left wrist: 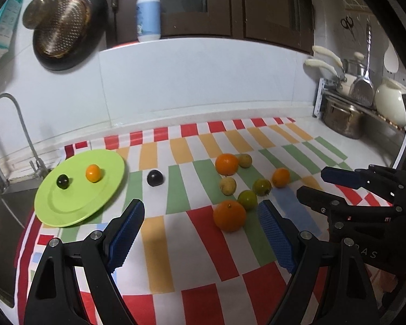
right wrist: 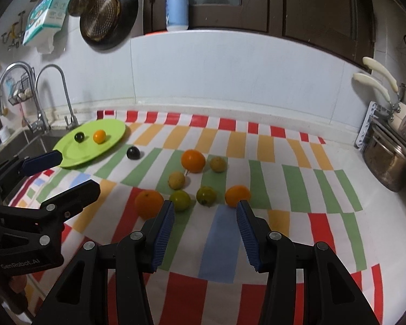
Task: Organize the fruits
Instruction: 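Move both open grippers back toward the remaining fruit cluster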
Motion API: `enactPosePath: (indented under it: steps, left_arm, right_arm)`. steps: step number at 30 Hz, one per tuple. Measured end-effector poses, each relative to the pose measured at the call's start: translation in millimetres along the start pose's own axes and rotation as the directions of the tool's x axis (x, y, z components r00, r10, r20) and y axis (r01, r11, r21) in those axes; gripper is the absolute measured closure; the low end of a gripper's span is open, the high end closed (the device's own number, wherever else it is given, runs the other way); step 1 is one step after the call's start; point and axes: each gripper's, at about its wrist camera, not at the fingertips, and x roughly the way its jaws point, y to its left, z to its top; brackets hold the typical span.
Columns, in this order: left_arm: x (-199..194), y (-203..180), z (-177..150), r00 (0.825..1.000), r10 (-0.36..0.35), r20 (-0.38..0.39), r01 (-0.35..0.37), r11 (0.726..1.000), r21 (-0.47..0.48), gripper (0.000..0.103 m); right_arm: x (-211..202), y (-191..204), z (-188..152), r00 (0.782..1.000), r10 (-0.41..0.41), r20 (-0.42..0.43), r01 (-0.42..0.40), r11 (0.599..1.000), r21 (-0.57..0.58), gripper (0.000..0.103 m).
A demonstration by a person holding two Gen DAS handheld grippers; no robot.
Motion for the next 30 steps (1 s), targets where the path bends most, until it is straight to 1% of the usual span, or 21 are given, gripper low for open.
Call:
enactPosePath:
  steps: [4,6,9,14,24,28,30]
  left_arm:
    - [12.1,-5.0,-1.4,1.0,-0.001,-0.004,0.001,0.999,0.038,0.017]
    - [16.6,-5.0,-1.3,1.0,-0.003,-0.011,0.004,0.999,0.038,0.018]
    - [26.0,-6.0,-1.2,0.999,-0.016,-0.039,0.017,0.999,0.04,0.022]
    - [38.0,-7.7,-6.4,0.997,-0.026,-0.079,0.029,0.999,0.042,0.024]
    - [61.5,-9.1,-10.7,0.986,-0.063,-0.152,0.068,0.997,0.026,0.031]
    - [69.2,-9.0,-11.9,0.981,-0.08,-0.178,0.085,0.996,0.02,0.036]
    - [71.7,-9.5,-12.8,0.978,-0.092,-0.189,0.097,0.995,0.016,0.039]
  right_arm:
    - [11.7,-1.2,-0.7,1.0,0.004,-0.019,-0.004,1.0,-0.017,0.054]
    - [16.7,-1.8,0.7,1.0,0.002,-0.021,-0.003,1.0,-0.028,0.054]
    - [25.8,-2.5,3.2,1.0,-0.001,-0.027,0.0,0.999,-0.042,0.055]
    - [40.4,-5.3,4.4,0.999,0.009,-0.046,-0.011,0.999,-0.041,0.055]
    - [64.4,-6.7,4.0,0.995,0.026,-0.093,-0.031,0.998,-0.048,0.056]
    - [73.1,-8.2,5.8,0.994,0.028,-0.11,-0.033,0.998,-0.05,0.06]
    - [76.5,-8.3,5.8,0.993,0.03,-0.116,-0.036,0.998,-0.053,0.06]
